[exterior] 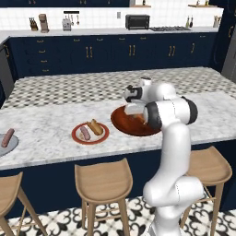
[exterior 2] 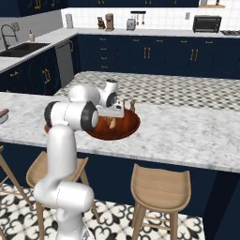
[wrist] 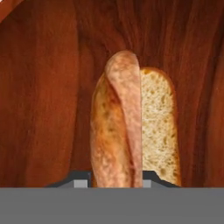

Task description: Place one bun and one sausage from the bowl on each plate.

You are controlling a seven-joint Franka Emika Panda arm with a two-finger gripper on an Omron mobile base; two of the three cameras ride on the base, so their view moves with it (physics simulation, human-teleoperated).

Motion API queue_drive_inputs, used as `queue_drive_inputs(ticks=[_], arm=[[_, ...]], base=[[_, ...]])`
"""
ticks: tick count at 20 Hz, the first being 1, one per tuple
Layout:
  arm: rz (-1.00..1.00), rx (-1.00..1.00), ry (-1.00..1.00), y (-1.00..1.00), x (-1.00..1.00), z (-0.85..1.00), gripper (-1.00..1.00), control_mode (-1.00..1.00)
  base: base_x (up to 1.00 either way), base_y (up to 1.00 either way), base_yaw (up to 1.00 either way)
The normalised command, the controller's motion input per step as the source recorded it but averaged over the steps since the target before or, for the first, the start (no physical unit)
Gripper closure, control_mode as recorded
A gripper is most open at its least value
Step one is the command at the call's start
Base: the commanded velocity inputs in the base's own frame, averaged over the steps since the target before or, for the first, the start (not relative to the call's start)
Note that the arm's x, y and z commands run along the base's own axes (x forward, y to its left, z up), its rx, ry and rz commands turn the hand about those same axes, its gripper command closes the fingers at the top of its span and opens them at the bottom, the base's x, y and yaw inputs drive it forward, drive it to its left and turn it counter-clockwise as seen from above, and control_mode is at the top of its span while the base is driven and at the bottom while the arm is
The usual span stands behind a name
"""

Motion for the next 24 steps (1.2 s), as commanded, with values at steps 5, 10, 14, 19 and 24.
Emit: queue_drive_inputs(ticks=[5, 10, 14, 19, 24], arm=[[-0.22, 0.00, 0.00, 0.00, -0.66, 0.82, 1.00, -1.00], [-0.26, 0.00, 0.00, 0.00, -1.00, 0.36, 1.00, -1.00], [-0.10, -0.03, -0.02, -0.03, -1.00, 0.23, 1.00, -1.00], [0.00, -0.03, 0.00, 0.02, -0.93, 0.40, 1.00, -1.00], [0.00, 0.00, 0.00, -0.02, -0.60, 0.30, 1.00, -1.00]], base=[[0.00, 0.00, 0.00], [0.00, 0.00, 0.00], [0.00, 0.00, 0.00], [0.00, 0.00, 0.00], [0.00, 0.00, 0.00]])
